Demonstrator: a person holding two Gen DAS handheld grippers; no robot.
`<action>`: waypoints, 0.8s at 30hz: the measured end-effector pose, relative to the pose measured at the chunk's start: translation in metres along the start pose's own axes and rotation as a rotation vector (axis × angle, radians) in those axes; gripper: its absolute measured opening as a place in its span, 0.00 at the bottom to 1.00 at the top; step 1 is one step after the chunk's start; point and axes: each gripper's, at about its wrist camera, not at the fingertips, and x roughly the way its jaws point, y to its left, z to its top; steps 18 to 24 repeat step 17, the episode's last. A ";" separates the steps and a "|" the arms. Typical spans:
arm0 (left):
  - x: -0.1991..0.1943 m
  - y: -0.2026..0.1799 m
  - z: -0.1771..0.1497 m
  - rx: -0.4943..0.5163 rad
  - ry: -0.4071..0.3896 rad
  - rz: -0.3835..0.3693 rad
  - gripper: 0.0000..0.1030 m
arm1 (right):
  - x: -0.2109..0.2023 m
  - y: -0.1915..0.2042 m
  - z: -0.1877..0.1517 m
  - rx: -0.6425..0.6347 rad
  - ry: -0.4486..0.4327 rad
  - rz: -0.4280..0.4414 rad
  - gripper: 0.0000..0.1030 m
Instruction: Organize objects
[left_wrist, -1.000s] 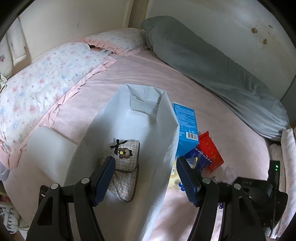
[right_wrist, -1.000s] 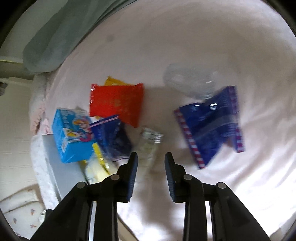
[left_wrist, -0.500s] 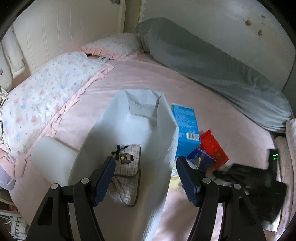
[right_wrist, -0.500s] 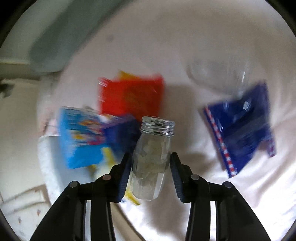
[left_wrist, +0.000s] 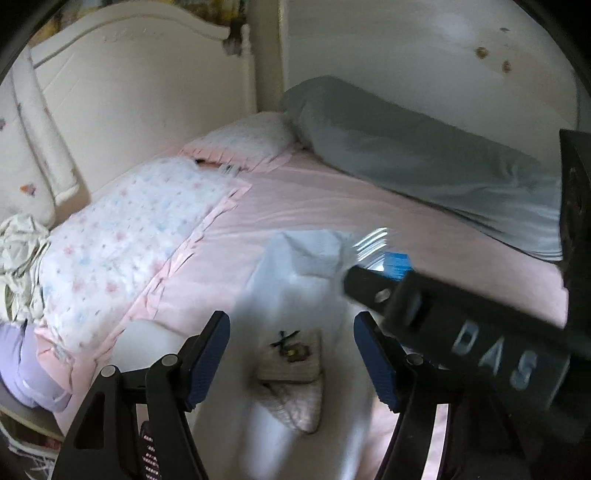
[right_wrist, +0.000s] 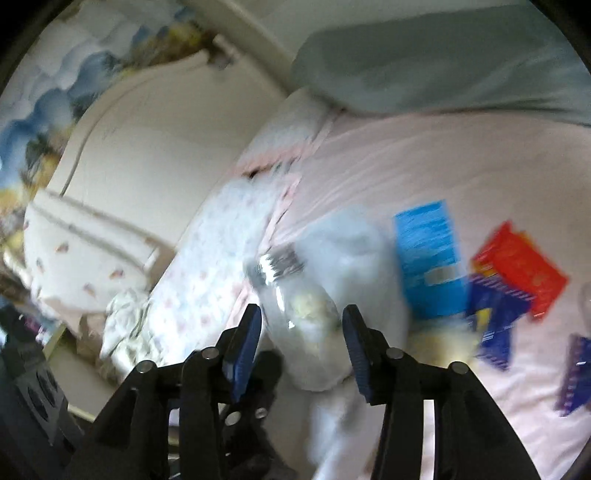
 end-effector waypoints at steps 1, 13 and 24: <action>0.002 0.004 0.000 -0.009 0.014 0.007 0.66 | 0.014 0.000 -0.003 0.007 0.025 0.041 0.46; 0.006 0.016 0.000 -0.041 0.041 0.014 0.66 | 0.018 -0.001 -0.001 0.011 0.001 -0.024 0.45; 0.008 0.016 -0.001 -0.036 0.050 0.006 0.66 | 0.016 -0.006 0.002 0.024 -0.003 -0.055 0.45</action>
